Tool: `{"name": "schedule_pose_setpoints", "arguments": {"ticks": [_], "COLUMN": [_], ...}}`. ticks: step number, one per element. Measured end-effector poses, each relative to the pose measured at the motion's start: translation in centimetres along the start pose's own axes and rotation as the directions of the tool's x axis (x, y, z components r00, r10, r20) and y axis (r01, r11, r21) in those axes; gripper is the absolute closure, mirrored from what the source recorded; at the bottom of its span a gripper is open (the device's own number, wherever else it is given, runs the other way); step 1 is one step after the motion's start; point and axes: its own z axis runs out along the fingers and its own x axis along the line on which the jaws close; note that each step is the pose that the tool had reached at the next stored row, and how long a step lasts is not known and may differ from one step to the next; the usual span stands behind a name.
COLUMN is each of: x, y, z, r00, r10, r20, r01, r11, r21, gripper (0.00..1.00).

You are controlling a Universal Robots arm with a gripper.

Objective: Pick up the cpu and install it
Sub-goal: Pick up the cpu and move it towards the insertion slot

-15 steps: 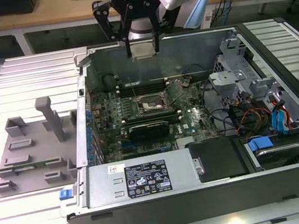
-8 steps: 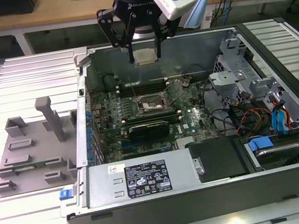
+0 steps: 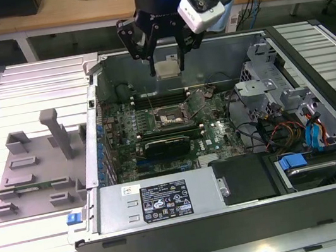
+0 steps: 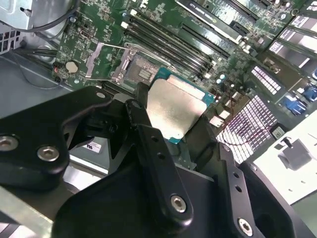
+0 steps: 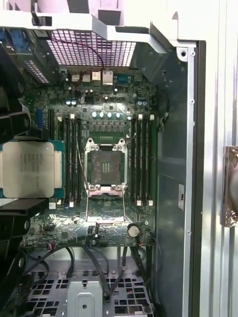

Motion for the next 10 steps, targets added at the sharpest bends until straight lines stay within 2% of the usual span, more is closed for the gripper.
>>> {"name": "schedule_pose_setpoints", "arguments": {"ticks": [10], "x": [-0.43], "y": [0.13], "z": [1.28], "r00": [1.0000], "r10": [0.007], "r20": [0.0001], "r01": [-0.007], "r11": [1.0000], "r21": [0.0005], "gripper": [0.45]}}
